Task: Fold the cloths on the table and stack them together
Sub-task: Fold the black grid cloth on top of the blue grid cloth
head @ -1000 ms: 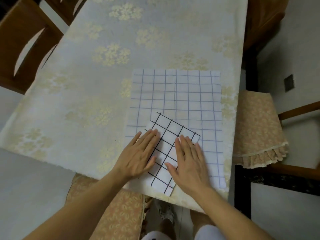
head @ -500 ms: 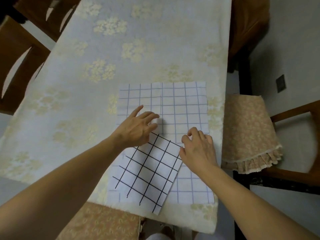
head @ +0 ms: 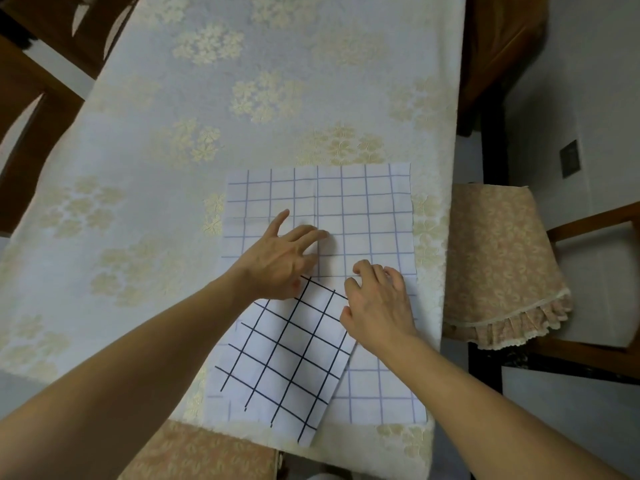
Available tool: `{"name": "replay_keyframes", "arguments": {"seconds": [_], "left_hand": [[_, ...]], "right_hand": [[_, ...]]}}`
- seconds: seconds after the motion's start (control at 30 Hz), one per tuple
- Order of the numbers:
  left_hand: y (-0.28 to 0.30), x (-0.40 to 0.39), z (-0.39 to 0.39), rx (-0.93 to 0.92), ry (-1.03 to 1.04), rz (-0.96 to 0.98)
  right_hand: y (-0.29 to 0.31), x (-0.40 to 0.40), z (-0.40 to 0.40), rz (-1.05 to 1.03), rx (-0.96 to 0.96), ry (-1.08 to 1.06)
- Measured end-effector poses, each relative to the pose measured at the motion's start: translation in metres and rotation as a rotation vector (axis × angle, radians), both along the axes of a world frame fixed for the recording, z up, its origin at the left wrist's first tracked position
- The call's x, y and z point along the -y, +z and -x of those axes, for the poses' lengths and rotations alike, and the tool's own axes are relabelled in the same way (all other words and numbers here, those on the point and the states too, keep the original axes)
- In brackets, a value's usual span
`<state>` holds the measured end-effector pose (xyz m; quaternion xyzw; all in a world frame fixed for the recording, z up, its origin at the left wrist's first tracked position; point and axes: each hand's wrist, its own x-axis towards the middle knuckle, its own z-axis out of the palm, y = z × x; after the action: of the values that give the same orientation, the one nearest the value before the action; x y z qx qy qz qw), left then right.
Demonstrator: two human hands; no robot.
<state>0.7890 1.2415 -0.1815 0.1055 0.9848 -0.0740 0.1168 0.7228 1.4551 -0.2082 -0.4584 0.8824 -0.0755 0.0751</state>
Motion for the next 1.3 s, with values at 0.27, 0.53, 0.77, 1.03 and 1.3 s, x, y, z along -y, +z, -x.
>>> {"name": "replay_keyframes", "arguments": {"seconds": [0.27,0.53,0.77,1.03,1.3], "left_hand": [[-0.001,0.002,0.003,-0.008,-0.02,-0.03],[0.015,0.013,0.0,-0.144,-0.083,-0.12],[0.015,0.017,0.0,-0.072,0.025,-0.068],[0.027,0.016,0.004,-0.116,0.084,-0.072],[0.065,0.021,-0.01,-0.349,0.114,-0.03]], "right_hand": [[0.003,0.004,0.005,-0.003,0.047,0.001],[0.004,0.009,0.01,0.062,0.086,-0.004],[0.015,0.015,0.016,0.165,0.007,0.062],[0.036,0.019,0.036,0.167,-0.058,0.075],[0.077,0.027,0.035,0.222,-0.137,0.024]]}}
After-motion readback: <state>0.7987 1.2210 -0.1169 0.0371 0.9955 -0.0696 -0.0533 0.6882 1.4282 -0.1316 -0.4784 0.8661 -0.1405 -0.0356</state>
